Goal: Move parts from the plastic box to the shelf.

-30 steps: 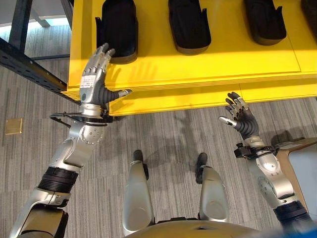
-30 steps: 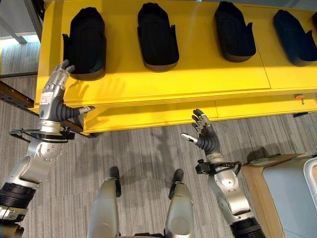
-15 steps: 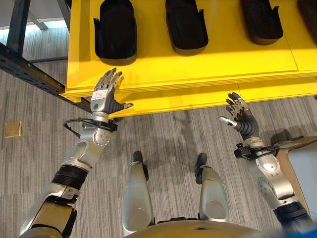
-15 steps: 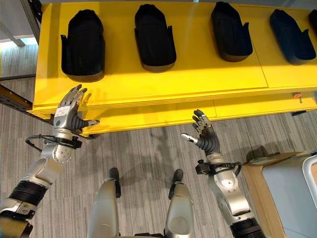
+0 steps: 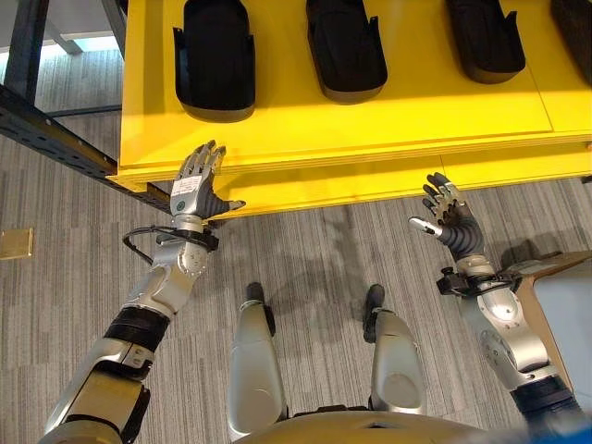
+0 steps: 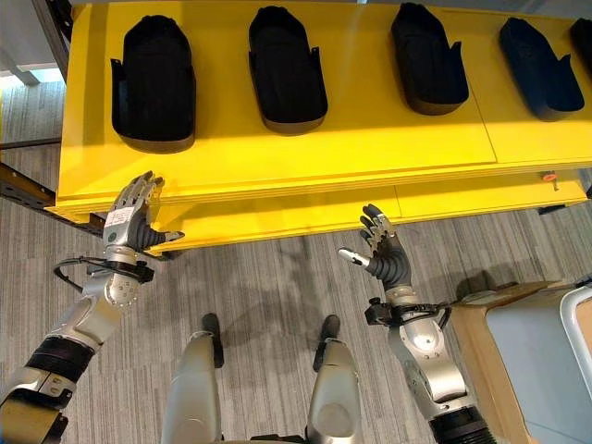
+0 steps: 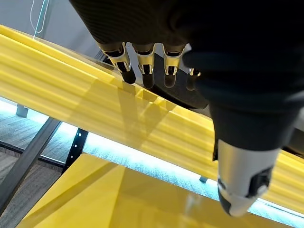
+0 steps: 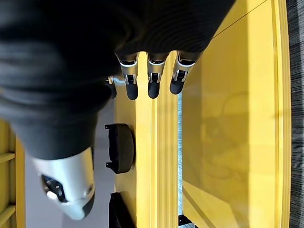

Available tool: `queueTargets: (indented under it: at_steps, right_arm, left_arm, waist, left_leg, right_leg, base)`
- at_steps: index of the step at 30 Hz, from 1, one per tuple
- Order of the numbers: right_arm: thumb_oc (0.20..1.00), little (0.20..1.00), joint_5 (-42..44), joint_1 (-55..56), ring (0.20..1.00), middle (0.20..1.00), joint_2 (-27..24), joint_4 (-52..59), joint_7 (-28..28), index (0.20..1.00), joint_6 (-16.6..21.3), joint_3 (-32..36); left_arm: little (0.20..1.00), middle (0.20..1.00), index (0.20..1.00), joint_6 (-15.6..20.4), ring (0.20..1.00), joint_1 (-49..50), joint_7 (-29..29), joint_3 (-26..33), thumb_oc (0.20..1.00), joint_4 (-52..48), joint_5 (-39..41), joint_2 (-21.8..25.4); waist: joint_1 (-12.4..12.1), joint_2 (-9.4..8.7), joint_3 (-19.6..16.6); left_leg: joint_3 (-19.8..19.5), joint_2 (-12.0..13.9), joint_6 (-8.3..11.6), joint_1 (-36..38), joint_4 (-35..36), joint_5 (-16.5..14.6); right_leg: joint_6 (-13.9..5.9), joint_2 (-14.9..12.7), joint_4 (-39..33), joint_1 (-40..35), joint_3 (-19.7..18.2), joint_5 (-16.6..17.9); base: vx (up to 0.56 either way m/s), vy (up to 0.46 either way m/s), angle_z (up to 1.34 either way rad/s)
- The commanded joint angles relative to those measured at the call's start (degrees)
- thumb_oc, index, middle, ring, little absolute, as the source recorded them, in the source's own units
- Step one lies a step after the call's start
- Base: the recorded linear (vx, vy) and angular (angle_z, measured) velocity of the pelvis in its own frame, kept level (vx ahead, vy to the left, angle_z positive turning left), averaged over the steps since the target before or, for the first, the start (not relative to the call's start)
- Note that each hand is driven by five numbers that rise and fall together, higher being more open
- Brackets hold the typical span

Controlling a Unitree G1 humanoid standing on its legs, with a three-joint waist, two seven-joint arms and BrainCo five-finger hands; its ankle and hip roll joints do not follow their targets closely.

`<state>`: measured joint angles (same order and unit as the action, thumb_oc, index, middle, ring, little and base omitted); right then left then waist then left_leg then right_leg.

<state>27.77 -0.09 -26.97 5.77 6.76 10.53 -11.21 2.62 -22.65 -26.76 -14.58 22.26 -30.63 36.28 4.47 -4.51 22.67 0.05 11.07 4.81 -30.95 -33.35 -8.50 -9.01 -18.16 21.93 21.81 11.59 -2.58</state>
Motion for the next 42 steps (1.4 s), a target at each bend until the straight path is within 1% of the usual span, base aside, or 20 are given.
queueTargets:
  at_steps: [1,11,27,42]
  right_arm:
    - [1.000,1.000,-1.44,-0.62,1.000,1.000,-0.14,4.25,0.22,1.000,3.07,2.30]
    - [1.000,1.000,-0.97,-0.05,1.000,1.000,-0.90,4.54,0.17,1.000,3.26,1.69]
    - [1.000,1.000,-0.06,0.93,1.000,1.000,-2.21,5.18,-0.37,1.000,3.71,0.75]
    - [1.000,1.000,0.84,1.64,1.000,1.000,-2.84,5.39,-0.75,1.000,4.03,0.35]
  left_arm:
    - [1.000,1.000,1.000,-0.29,1.000,-2.76,-0.91,-0.54,1.000,3.37,0.23,-0.12]
    - [1.000,1.000,1.000,-1.41,1.000,-8.89,-1.61,-3.42,1.000,9.75,1.65,-0.28]
    - [1.000,1.000,1.000,-1.74,1.000,-17.34,-1.92,-7.99,1.000,20.41,6.08,-2.21]
    - [1.000,1.000,1.000,-1.74,1.000,-21.16,-2.40,-9.34,1.000,23.29,8.21,-2.20]
  waist:
    - [0.27,-0.64,-1.26]
    - [1.33,-0.82,-1.61]
    - [2.97,-1.61,-1.68]
    - [3.61,-1.87,-2.14]
  left_leg:
    - [2.39,2.19,0.33,-0.25,3.58,4.01]
    - [2.96,2.66,0.33,-0.89,2.65,3.63]
    - [3.46,3.05,0.14,-2.21,1.52,3.36]
    - [3.62,3.47,0.22,-2.51,1.40,3.37]
  right_leg:
    - [0.97,-1.24,4.17,-3.43,-1.86,-4.26]
    - [0.98,-1.15,4.91,-2.44,-2.58,-4.43]
    - [0.82,-0.79,5.54,-0.53,-3.51,-4.05]
    - [0.74,-0.51,5.97,0.43,-4.31,-3.94]
  base:
    - [0.02,0.018,-0.09]
    - [0.01,0.007,-0.04]
    - [0.00,0.007,-0.03]
    - [0.00,0.002,-0.01]
